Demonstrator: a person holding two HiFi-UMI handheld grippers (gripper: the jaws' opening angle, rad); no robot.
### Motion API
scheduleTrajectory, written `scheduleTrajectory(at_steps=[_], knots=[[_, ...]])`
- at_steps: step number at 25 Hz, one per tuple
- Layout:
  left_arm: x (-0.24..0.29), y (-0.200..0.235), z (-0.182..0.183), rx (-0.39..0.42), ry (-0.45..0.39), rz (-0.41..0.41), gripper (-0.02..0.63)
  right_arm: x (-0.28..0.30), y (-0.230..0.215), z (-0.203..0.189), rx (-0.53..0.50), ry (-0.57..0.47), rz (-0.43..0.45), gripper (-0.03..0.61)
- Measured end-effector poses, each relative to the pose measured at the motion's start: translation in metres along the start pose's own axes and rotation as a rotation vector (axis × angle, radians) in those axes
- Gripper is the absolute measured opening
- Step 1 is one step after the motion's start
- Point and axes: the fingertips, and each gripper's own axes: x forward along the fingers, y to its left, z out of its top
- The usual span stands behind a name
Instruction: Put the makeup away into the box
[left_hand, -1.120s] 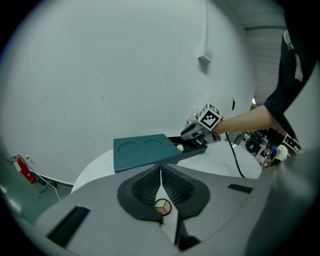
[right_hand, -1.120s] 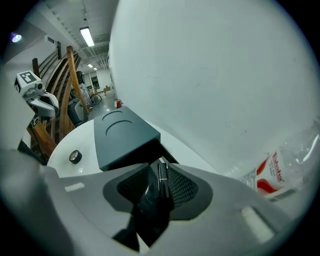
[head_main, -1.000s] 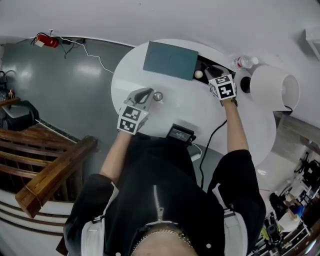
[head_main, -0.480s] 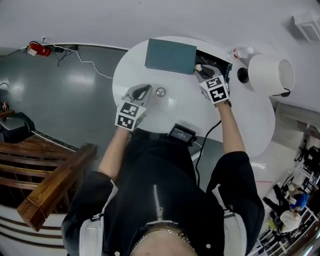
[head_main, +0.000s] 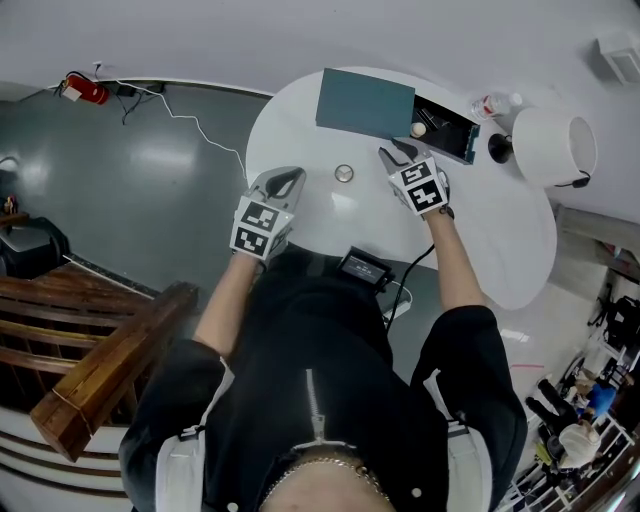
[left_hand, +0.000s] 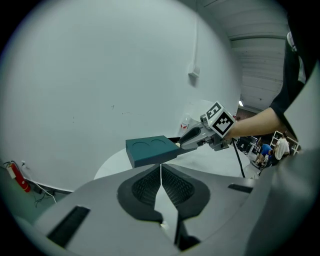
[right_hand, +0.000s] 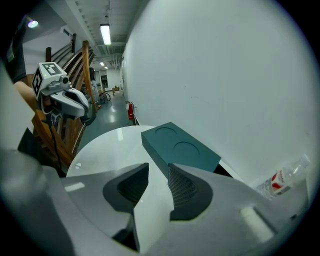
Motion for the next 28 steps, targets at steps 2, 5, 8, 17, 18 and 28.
scheduleTrajectory(at_steps=[2, 5, 8, 17, 18, 28], knots=[[-0.007, 0.003, -0.004, -0.004, -0.001, 0.004, 0.014, 0.006, 0.015, 0.001, -0.016, 0.009, 0.016, 0.118], [-0.017, 0.006, -0.012, -0.012, -0.002, 0.011, 0.014, 0.015, 0.036, 0.001, -0.031, 0.022, 0.041, 0.118], [-0.025, 0.008, -0.018, -0.020, -0.003, 0.018, 0.014, 0.025, 0.054, -0.001, -0.065, 0.037, 0.068, 0.130], [-0.043, 0.018, -0.035, -0.050, 0.003, 0.057, 0.015, 0.056, 0.099, -0.022, -0.128, 0.127, 0.143, 0.187], [-0.045, 0.019, -0.037, -0.054, 0.004, 0.061, 0.015, 0.059, 0.103, -0.023, -0.136, 0.133, 0.148, 0.190], [-0.056, 0.031, -0.049, -0.090, 0.018, 0.106, 0.015, 0.089, 0.119, -0.044, -0.248, 0.243, 0.166, 0.209]])
